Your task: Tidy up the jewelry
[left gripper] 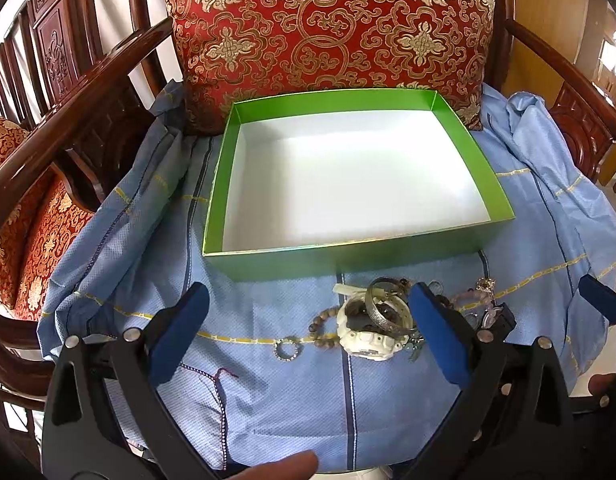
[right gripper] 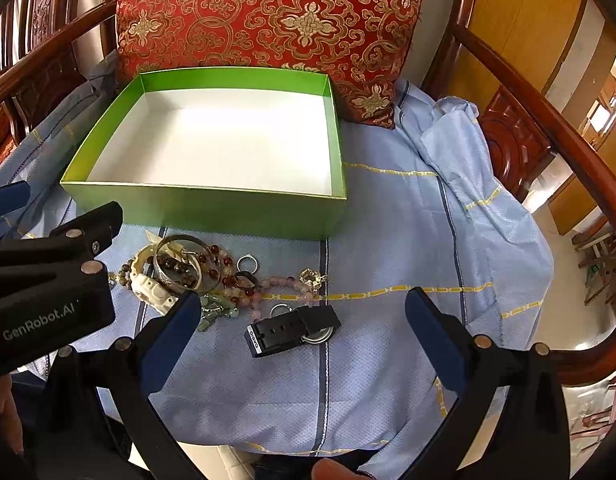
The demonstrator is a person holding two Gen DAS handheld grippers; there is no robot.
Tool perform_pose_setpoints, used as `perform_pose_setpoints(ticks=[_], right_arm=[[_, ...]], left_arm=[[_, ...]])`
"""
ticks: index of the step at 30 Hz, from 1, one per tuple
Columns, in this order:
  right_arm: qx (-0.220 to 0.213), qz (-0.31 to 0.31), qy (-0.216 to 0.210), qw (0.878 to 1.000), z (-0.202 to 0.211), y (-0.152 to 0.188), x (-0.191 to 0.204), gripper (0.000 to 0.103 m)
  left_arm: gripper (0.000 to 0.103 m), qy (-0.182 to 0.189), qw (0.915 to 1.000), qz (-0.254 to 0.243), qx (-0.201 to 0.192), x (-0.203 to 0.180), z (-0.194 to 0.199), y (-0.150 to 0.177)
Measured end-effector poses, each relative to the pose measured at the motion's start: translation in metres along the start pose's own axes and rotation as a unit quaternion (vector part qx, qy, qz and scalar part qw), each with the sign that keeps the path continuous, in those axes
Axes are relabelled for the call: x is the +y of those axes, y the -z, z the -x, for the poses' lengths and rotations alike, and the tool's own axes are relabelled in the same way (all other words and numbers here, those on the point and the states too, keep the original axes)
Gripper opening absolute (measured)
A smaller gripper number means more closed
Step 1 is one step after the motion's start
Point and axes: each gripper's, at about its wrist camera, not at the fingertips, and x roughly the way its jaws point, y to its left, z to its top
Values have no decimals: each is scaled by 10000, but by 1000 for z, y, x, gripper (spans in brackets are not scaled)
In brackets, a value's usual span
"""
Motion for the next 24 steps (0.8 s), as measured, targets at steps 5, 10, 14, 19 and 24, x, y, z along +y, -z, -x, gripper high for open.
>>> perform_pose_setpoints(ticks=[5,10,14,19,24], right_arm=[[15,18,-4,10000,-1,1,-1,100],[68,48,-14,10000,-4,1,-1,100],[99,127,120,9998,-9,1,-2,100],[281,157,143,9994,-23,3,-15,100],[506,-87,-421,9978,-28,11,-38,84]], left_arm=[[99,-43,10000,-32,48,-1,-2,0],[99,-83,9999,-48,90,-2,-4,0],[99,-126,9998,-52,160,-1,-8,-1],[99,93,9994,28,343,7,-15,-3],[77,458,9970,204,586,13,-25,-1]])
